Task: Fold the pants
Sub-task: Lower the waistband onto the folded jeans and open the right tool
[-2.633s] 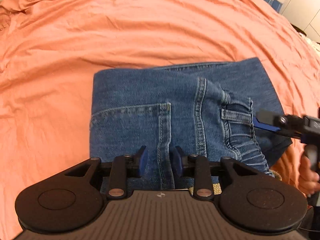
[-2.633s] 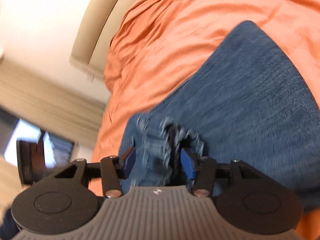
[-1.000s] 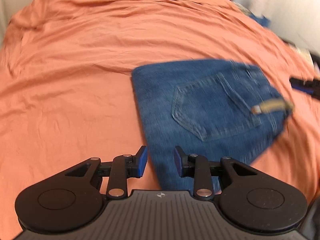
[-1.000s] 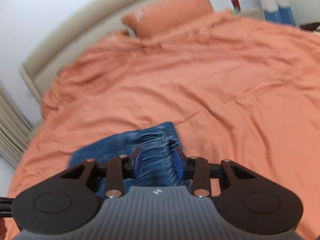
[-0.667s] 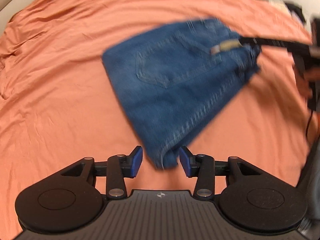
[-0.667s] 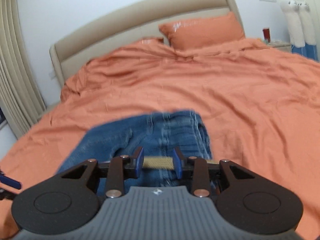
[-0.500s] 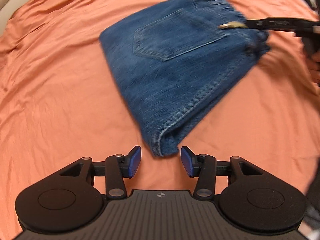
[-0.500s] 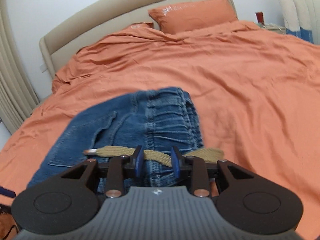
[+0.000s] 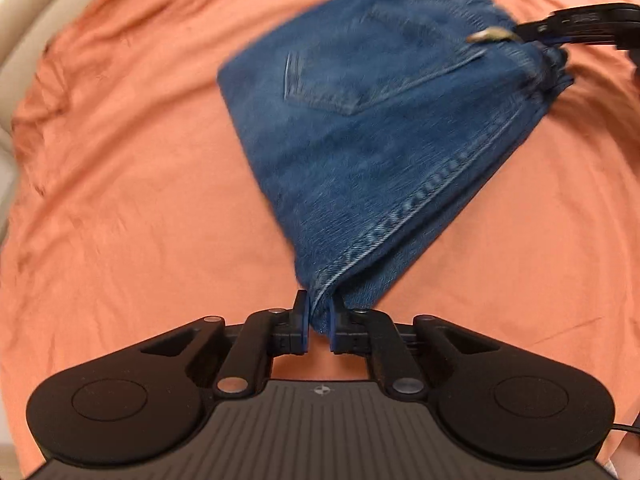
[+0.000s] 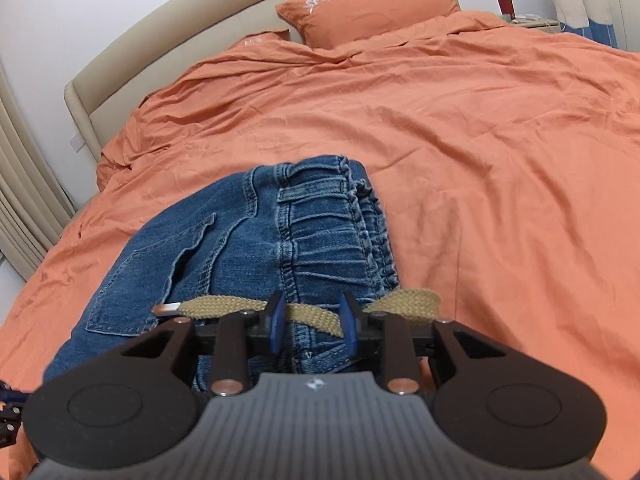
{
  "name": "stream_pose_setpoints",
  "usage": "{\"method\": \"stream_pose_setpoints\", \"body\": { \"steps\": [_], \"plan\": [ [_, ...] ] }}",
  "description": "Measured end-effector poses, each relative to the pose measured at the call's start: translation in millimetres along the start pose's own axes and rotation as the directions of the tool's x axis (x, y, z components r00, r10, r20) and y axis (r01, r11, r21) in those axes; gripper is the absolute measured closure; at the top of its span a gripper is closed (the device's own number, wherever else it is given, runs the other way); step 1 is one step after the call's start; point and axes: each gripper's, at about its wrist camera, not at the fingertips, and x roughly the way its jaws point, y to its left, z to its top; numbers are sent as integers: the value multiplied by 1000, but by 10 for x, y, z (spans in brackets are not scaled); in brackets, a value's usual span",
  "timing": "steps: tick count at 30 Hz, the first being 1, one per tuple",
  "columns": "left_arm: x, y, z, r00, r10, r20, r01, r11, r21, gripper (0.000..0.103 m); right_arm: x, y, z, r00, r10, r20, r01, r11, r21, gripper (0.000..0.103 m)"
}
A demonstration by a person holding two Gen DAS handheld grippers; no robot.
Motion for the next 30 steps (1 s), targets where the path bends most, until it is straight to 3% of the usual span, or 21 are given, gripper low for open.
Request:
{"method": "stream_pose_setpoints", "body": {
  "steps": [3, 6, 10, 13, 15, 17, 20, 24, 26, 30],
  "plan": [
    [253, 54, 10, 997, -39, -62, 33, 994, -100, 94, 39, 64, -76, 1000, -24, -8, 23, 999, -48, 80],
    [313, 53, 21, 996, -42, -85, 32, 993, -114, 93, 39, 96, -109, 999, -34, -1, 33, 995, -90, 80],
    [194, 252, 7, 993, -84, -82, 69, 983, -172, 78, -32, 54, -150, 1000, -31, 5, 31, 996, -87, 80],
    [-76, 434, -101, 993, -108, -36, 97, 968, -229, 74, -190, 115, -140, 999, -48, 12, 49, 992, -113, 75],
    [-285, 537, -202, 994, -105, 21, 107, 966, -234, 74, -336, 181, -129, 997, -67, 33, 71, 988, -138, 66],
    [-456, 679, -269, 989, -129, 73, 144, 959, -246, 73, -503, 202, -78, 997, -29, 75, 38, 992, -122, 63],
    [-641, 918, -260, 975, -157, 155, 202, 917, -344, 69, -676, 213, 58, 997, 18, 79, -12, 997, -79, 48],
    [-630, 1113, -118, 958, -172, 228, 258, 864, -432, 63, -746, 233, 229, 1000, 20, -6, -20, 997, -76, 37],
    [-554, 1125, -7, 961, -158, 229, 247, 863, -441, 61, -720, 241, 319, 996, 26, -86, -32, 996, -80, 29],
    [-407, 1141, 100, 964, -152, 218, 239, 854, -462, 61, -680, 261, 457, 983, -7, -182, -20, 989, -145, 29]
  ]
}}
